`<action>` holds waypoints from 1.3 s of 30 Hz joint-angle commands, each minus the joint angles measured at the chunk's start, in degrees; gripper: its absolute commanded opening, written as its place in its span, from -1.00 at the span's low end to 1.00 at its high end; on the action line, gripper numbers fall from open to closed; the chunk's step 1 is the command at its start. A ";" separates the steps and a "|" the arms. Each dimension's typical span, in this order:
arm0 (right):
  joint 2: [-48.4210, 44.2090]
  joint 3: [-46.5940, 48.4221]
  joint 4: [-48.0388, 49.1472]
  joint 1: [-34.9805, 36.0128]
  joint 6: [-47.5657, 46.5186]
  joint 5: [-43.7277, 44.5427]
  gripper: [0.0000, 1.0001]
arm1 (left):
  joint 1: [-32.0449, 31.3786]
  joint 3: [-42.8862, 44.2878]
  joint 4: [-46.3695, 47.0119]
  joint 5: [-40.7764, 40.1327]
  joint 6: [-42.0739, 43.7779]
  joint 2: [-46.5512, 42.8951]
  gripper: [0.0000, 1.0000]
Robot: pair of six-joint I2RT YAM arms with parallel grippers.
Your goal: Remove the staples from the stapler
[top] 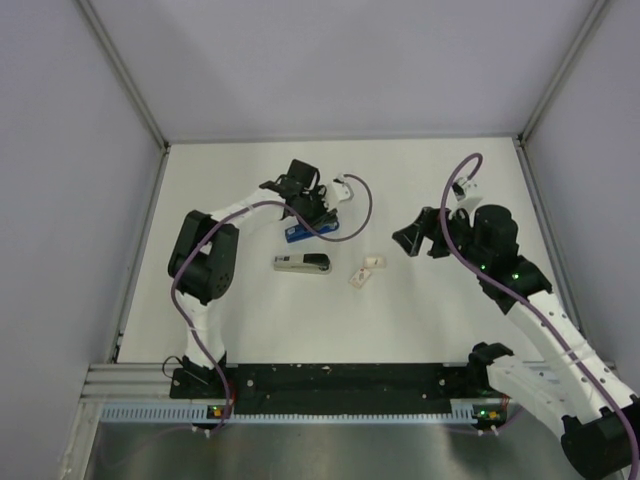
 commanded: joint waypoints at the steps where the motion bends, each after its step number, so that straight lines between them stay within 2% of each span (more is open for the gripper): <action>1: 0.33 0.33 1.72 0.30 0.34 -0.68 0.96 | -0.04 2.17 4.82 -2.73 -0.82 -1.60 -1.00; 10: 1.65 1.65 1.64 0.21 0.34 -1.48 0.95 | -0.13 2.25 7.29 -6.52 -6.09 -10.47 -1.00; 13: 2.17 3.84 -0.64 0.21 -1.59 0.11 0.94 | -0.31 2.08 5.45 -2.57 -8.11 -14.51 -1.00; 18: 2.70 5.95 -0.47 0.21 -4.05 -4.45 0.91 | -0.57 1.99 0.62 5.42 -13.47 -21.63 -1.00; 24: 2.18 11.66 -3.01 0.82 -7.04 -15.69 0.86 | -1.97 4.54 -11.77 15.89 -18.92 -26.47 -1.00; 27: 2.70 15.09 -5.91 4.67 -9.24 -19.22 0.86 | -3.12 3.58 -16.08 20.11 -19.72 -28.49 -1.00; 34: 4.02 20.02 -12.51 13.03 -17.49 -22.48 0.84 | -4.26 -5.64 -13.63 32.84 -25.60 -36.58 -1.00; 39: 4.55 20.73 -14.62 14.97 -20.93 -23.09 0.82 | -4.79 -11.01 -11.88 42.60 -27.45 -41.67 -1.00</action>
